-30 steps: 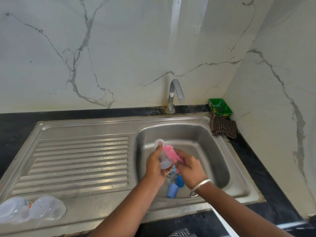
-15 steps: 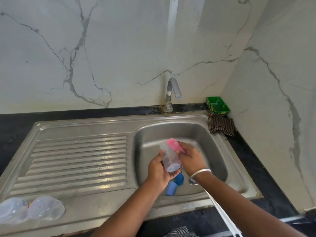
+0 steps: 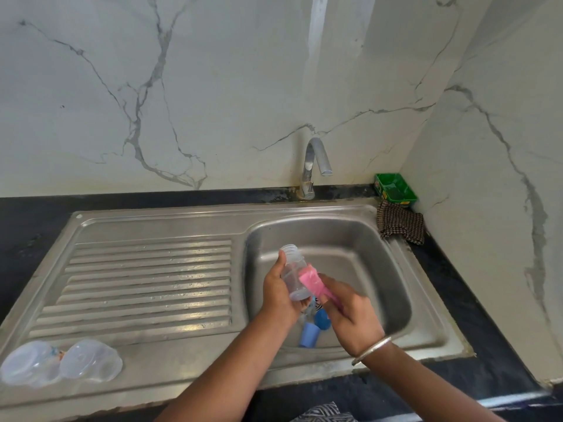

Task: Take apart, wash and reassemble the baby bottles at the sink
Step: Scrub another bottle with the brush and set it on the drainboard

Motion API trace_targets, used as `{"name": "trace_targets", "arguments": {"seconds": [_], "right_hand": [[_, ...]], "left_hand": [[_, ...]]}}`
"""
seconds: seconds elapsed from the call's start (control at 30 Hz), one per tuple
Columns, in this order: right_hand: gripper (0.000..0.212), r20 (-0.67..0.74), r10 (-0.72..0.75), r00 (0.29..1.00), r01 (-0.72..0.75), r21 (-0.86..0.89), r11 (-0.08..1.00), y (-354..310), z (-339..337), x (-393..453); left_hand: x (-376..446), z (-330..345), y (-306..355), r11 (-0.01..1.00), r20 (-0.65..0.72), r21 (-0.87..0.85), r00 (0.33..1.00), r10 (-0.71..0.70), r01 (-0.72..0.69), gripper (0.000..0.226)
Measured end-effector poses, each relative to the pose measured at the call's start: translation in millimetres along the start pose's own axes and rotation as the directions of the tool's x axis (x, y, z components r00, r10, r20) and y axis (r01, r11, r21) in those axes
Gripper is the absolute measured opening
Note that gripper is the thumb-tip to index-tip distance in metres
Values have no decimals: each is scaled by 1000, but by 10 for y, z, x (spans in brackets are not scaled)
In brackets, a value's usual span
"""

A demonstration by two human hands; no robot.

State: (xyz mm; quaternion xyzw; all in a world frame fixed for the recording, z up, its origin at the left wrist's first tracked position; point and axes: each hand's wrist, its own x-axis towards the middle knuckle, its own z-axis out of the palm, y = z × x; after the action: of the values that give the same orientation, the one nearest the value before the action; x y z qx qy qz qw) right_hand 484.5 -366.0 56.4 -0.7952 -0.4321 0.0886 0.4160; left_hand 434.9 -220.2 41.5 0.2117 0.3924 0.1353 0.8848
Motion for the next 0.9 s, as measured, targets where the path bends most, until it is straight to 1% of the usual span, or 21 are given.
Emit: {"name": "trace_targets", "arguments": {"seconds": [0.03,0.13,0.2,0.23,0.33,0.43,0.5,0.53,0.57,0.63,0.73,0.77,0.8,0.83,0.87,0.9], "right_hand": [[41,-8,35,999,-35,16,999,7,-19,21],[30,10,242,970,-242,76,967,19,-57,175],[30,37,346,937,-348,133,928,23,-52,308],[33,56,373,926,-377,173,910,27,-50,377],[34,117,398,910,-414,206,887,26,-38,572],[31,143,449,882,-471,260,843,-4,58,595],[31,155,493,856,-514,355,781,-55,140,523],[31,177,508,843,-535,384,753,-94,159,489],[30,212,532,819,-571,374,730,-105,169,453],[18,311,580,753,-658,338,674,-109,169,391],[16,418,598,684,-728,342,594,-97,122,331],[16,437,596,674,-736,331,590,-103,102,315],[15,448,596,666,-742,319,590,-134,65,300],[15,441,593,674,-734,310,603,-159,29,293],[14,418,581,699,-712,331,619,-192,-14,281],[13,350,556,754,-656,359,664,-214,-46,280]], "left_hand": [[-4,3,-23,1000,2,1,1000,-10,10,44],[-28,2,-102,998,2,1,998,-68,68,49],[-64,12,-133,995,-30,-3,995,-100,100,49],[-76,29,-150,994,-46,2,993,-110,110,49],[-128,110,-178,994,-117,-8,987,-106,106,48],[-89,135,-160,996,-155,-93,987,-34,19,47],[-76,141,-109,987,-136,-153,990,31,-52,46],[-73,145,-80,982,-147,-169,987,60,-85,46],[-62,145,-47,979,-175,-174,982,72,-103,47],[-26,132,31,975,-241,-192,969,60,-108,50],[-20,149,104,974,-270,-215,963,3,-64,61],[-23,159,107,976,-284,-211,959,-6,-57,65],[-27,153,108,978,-290,-204,957,-17,-45,66],[-41,151,116,978,-316,-206,948,-37,-30,64],[-36,138,127,982,-336,-188,940,-53,-12,61],[-24,120,132,984,-357,-179,931,-69,4,57]]}}
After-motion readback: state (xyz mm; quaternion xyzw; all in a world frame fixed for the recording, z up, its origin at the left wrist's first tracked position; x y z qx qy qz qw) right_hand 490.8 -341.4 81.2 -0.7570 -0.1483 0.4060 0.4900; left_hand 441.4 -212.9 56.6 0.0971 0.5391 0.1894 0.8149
